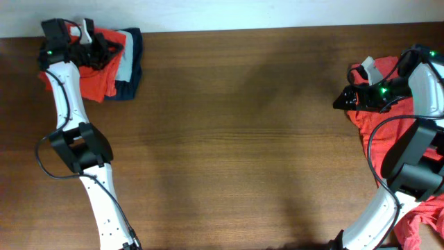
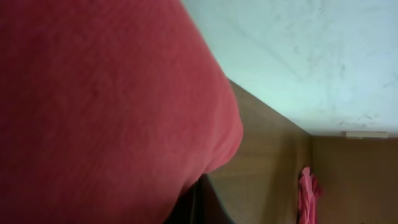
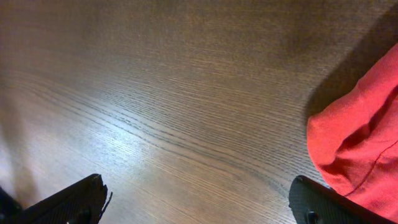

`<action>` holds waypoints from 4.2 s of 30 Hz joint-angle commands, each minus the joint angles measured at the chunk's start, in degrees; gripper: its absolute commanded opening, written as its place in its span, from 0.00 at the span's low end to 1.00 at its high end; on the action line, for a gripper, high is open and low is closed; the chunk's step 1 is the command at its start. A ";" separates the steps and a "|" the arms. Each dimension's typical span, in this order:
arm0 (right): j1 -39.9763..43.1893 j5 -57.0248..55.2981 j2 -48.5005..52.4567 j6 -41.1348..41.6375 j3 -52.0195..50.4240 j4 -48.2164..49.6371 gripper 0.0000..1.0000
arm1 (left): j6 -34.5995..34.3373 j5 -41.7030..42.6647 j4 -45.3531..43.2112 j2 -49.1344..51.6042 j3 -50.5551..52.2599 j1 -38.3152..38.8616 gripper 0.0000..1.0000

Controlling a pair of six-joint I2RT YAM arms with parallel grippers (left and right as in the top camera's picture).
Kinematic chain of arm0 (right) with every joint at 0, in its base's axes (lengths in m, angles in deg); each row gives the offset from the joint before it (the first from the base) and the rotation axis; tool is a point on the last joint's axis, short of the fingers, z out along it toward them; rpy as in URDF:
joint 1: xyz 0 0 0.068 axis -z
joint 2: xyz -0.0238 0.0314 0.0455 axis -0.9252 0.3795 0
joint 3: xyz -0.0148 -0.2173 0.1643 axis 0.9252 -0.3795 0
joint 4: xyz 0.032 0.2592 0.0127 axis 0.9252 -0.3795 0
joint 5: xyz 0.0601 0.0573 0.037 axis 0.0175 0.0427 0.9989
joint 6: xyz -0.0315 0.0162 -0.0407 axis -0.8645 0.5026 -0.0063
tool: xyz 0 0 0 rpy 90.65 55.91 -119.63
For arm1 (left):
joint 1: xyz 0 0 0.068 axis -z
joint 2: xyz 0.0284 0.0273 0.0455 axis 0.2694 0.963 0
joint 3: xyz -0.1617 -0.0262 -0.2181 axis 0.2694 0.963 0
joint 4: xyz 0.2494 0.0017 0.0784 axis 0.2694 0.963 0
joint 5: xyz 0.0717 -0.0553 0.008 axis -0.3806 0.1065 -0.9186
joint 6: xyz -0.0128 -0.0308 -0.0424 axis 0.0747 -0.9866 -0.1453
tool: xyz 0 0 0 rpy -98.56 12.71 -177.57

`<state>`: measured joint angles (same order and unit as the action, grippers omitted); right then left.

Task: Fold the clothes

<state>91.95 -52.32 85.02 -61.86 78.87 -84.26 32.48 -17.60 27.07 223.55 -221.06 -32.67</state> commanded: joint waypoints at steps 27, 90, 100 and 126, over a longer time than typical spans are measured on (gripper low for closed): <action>0.15 -0.13 -0.02 -0.20 -0.31 0.00 0.99 | 1.33 -51.08 41.66 -46.58 -10.21 10.40 0.99; -22.53 -0.15 -45.62 -0.20 -0.33 0.37 0.98 | 1.97 -52.74 41.99 -46.66 -9.31 10.40 0.99; -32.87 0.24 -78.75 -0.61 -0.98 -4.17 0.98 | 1.97 -52.74 41.99 -46.66 -9.31 10.40 0.99; -27.50 -2.64 -121.63 14.32 -85.40 64.19 0.98 | 1.97 -52.74 41.99 -46.66 -9.31 10.40 0.99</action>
<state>63.99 -50.73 -34.69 -58.75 1.67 -29.42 33.53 -69.56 69.06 177.60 -230.50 -22.13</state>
